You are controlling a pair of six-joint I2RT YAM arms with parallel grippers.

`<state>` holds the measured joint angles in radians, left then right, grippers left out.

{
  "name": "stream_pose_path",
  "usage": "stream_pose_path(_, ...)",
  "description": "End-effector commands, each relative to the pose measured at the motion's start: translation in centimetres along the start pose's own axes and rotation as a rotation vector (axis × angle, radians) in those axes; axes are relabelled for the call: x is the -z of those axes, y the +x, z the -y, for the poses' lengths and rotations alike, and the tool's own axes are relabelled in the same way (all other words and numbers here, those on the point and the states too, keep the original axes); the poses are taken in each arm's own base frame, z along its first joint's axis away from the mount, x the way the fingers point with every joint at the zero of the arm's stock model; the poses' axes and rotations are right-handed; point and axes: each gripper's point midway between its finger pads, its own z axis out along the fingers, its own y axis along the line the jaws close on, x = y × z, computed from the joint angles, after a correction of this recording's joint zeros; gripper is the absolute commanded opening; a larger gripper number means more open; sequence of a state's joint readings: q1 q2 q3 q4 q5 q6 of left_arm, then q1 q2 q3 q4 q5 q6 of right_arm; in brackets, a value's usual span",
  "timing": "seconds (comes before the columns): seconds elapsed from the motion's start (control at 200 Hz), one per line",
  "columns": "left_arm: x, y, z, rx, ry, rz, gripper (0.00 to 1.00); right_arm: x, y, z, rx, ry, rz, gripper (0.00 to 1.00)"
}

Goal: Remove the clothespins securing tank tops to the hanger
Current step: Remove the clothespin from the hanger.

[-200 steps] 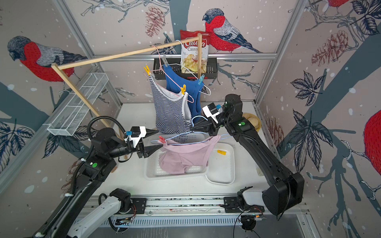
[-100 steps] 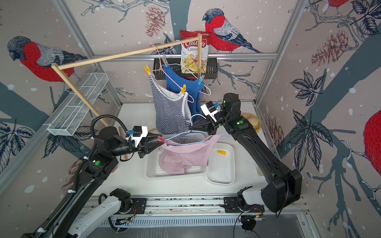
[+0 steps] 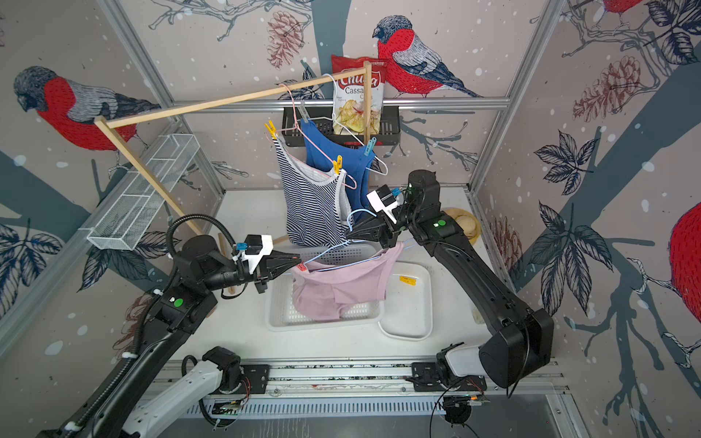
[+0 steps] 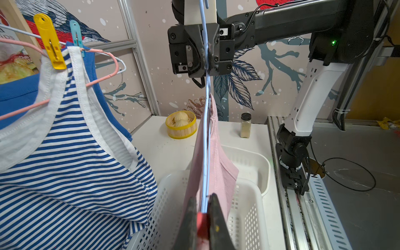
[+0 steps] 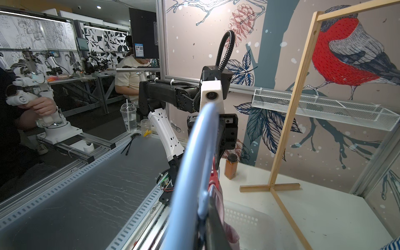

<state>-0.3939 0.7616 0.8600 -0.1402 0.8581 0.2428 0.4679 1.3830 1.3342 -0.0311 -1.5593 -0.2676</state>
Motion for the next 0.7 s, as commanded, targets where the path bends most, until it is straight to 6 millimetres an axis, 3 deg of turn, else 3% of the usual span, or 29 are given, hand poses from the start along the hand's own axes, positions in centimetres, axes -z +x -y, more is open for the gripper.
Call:
stream_pose_path(0.0, 0.8, -1.5, -1.4, -0.057, -0.115, 0.032, 0.0, -1.0, 0.4, -0.6, -0.009, -0.056, 0.01, 0.0)
stream_pose_path(0.185, 3.7, -3.8, -4.7, -0.077, -0.415, 0.091, 0.0, -4.0, 3.0, 0.1, -0.087, -0.075, -0.02, 0.0)
stream_pose_path(0.325, 5.4, -4.8, -5.4, -0.098, -0.522, 0.129, 0.0, -6.1, 4.1, 0.1, -0.13, -0.127, -0.033, 0.0)
stream_pose_path(0.48, 5.2, -4.5, -5.2, -0.078, -0.504, 0.125, 0.0, -6.4, 6.0, 0.6, -0.203, -0.172, -0.02, 0.0)
stream_pose_path(0.695, 3.7, -3.8, -4.9, -0.02, -0.419, 0.128, 0.0, -6.8, 10.4, 3.3, -0.353, -0.116, -0.077, 0.11)
